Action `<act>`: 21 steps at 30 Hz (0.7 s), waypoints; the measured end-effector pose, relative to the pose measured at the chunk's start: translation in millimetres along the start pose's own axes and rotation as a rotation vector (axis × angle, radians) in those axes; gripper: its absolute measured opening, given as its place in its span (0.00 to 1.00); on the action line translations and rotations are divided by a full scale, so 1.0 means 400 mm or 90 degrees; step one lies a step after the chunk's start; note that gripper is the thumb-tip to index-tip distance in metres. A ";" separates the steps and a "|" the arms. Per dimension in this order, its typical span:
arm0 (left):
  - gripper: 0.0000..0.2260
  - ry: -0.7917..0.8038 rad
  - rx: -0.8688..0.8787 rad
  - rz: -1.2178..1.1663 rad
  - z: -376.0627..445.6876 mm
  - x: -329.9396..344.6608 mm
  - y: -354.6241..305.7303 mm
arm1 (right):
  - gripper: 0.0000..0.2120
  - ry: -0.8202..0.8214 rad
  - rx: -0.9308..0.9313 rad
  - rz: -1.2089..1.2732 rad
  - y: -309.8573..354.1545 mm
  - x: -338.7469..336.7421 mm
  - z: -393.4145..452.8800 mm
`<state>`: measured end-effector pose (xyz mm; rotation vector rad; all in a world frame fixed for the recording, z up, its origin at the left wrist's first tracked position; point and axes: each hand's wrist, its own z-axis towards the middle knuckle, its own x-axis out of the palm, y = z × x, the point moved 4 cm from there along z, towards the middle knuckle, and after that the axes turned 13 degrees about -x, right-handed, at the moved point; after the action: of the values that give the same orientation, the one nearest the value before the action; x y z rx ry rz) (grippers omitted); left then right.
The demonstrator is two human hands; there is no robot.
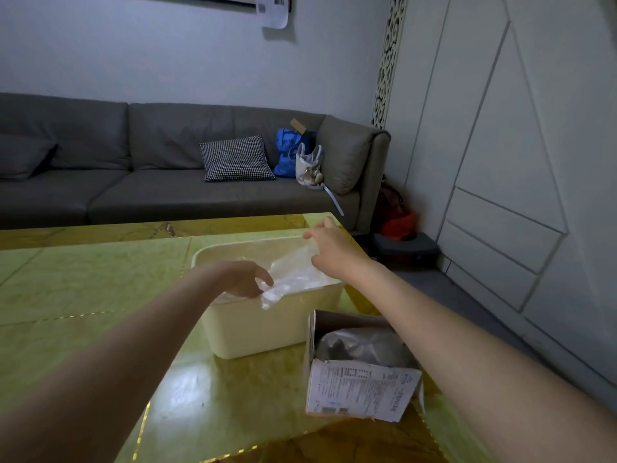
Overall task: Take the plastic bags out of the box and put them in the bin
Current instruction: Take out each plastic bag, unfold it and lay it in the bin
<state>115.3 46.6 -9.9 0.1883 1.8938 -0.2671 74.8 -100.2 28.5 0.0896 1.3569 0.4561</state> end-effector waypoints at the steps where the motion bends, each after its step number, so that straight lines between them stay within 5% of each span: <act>1: 0.20 0.002 0.001 0.011 0.004 0.000 0.002 | 0.22 -0.034 -0.030 -0.009 0.011 -0.007 0.004; 3: 0.20 0.014 0.000 0.008 0.018 0.004 0.005 | 0.17 -0.033 -0.083 -0.007 0.031 -0.004 0.015; 8: 0.18 -0.004 -0.024 -0.041 0.038 0.021 0.019 | 0.14 0.303 -0.021 -0.085 0.029 0.081 0.042; 10: 0.18 -0.018 -0.020 -0.036 0.047 0.019 0.024 | 0.18 0.353 0.021 -0.101 0.013 0.098 0.049; 17: 0.20 -0.007 -0.079 -0.015 0.050 0.009 0.030 | 0.18 0.336 0.070 -0.089 0.001 0.092 0.046; 21: 0.15 -0.161 -0.061 -0.135 0.026 -0.038 0.037 | 0.14 0.173 0.093 0.021 -0.007 0.009 0.034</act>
<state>133.7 57.9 -0.2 -0.1078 1.6709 -0.3272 89.0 -98.8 27.2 0.1752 1.6578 0.4070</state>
